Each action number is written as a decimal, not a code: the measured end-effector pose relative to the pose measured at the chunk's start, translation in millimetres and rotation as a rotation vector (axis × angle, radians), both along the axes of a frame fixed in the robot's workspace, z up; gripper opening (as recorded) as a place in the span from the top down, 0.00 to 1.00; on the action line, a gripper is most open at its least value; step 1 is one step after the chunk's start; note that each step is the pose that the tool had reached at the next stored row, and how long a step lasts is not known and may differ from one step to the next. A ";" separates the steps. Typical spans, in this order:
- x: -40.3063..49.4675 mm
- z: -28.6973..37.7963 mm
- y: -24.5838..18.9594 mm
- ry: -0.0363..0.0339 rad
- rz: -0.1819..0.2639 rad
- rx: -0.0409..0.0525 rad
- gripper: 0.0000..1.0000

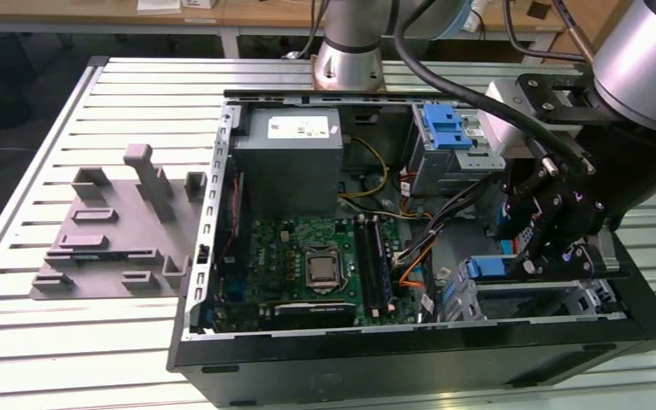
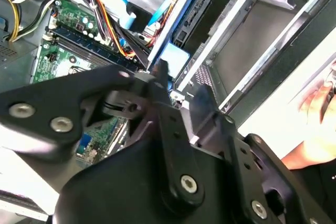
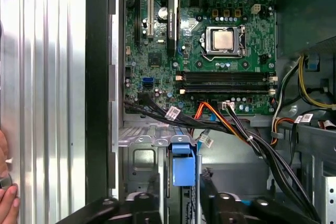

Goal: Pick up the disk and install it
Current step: 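Insert the disk into the insertion slot, then insert the first disk wire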

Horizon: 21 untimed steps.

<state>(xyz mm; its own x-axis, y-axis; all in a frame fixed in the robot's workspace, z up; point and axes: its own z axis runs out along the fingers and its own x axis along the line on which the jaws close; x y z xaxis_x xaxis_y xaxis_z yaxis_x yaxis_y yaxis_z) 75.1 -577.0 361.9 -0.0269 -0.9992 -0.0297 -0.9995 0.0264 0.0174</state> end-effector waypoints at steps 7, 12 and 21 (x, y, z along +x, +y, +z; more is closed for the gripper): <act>0.0 -0.3 0.0 0.0000 0.000 -0.0001 0.81; 0.0 -0.5 0.0 0.0000 0.000 0.0000 0.89; 0.0 -1.6 0.0 0.0000 0.000 0.0000 0.89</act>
<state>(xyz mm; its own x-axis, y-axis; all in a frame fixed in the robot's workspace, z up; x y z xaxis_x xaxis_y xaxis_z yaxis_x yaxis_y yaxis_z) 75.1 -577.0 360.2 -0.0269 -0.9992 -0.0297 -0.9995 0.0264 0.0174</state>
